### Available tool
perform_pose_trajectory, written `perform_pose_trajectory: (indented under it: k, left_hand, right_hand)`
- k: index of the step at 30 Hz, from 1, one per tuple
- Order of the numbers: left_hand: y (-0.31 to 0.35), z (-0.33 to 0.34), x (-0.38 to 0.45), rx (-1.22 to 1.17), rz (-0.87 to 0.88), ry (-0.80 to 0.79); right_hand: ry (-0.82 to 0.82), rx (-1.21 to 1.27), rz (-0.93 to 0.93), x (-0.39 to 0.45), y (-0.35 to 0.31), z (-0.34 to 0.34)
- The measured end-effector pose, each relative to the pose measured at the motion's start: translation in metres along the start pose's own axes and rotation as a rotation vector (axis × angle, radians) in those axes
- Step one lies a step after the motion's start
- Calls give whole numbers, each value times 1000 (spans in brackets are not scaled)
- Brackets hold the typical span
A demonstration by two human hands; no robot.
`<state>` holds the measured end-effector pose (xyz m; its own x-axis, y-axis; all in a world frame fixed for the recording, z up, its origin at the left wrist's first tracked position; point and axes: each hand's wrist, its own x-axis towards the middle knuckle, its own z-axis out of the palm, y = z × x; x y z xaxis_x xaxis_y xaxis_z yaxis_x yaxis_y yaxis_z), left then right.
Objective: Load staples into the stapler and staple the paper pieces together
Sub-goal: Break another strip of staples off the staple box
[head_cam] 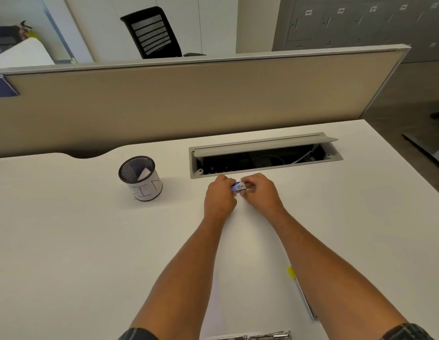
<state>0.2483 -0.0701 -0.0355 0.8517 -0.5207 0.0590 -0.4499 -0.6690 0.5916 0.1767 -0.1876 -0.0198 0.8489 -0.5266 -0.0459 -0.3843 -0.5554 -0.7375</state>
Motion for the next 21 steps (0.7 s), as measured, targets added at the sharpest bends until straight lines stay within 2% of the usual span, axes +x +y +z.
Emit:
perform_pose_trajectory:
  k: [15,21]
  left_hand:
    - [-6,3,2,169,88,19]
    - [-10,3,6,170,75,19]
  right_hand:
    - [-52,69,41,9,17,-13]
    - [-93,91,0,10,20,-20]
